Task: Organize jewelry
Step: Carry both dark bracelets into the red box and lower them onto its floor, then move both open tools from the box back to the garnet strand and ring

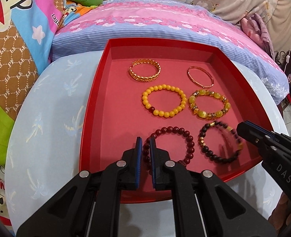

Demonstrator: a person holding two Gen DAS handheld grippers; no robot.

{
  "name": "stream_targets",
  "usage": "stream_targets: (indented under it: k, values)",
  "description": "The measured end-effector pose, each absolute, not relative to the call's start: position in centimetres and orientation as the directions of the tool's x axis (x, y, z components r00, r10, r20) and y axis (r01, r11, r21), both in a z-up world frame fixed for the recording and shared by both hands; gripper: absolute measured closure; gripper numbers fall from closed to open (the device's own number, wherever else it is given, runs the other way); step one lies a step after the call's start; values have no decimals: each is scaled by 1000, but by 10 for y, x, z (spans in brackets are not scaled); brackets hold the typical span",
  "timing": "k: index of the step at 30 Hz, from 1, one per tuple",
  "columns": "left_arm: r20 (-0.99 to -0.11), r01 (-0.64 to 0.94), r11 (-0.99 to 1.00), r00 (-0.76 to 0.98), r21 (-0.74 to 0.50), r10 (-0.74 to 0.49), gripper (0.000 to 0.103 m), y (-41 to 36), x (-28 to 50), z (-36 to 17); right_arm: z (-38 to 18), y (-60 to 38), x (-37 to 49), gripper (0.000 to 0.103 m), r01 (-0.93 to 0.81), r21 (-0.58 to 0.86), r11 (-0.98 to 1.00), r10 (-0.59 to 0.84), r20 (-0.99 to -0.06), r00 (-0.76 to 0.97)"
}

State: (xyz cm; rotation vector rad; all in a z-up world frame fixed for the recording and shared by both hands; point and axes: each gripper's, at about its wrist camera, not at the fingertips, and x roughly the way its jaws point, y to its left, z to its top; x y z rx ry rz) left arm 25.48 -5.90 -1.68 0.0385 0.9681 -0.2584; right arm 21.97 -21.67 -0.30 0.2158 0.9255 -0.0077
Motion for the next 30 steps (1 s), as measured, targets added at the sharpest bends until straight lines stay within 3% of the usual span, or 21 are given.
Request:
stream_targets:
  k: [5,10,30]
  values:
    - [-815,233,970,547,-73,-193,91,-61,253,-15,-1,-214,216,83,99,184,978,86,-785,613]
    - [-804,239,969,563,-63,-191,78,-64,247,-11,4,-214,210,81,96,193,977,93,-779,620]
    - [-767,279,957,595,-83,-240,76,-64,189,26,32,-210,138,81,64,210,976,119,-749,652]
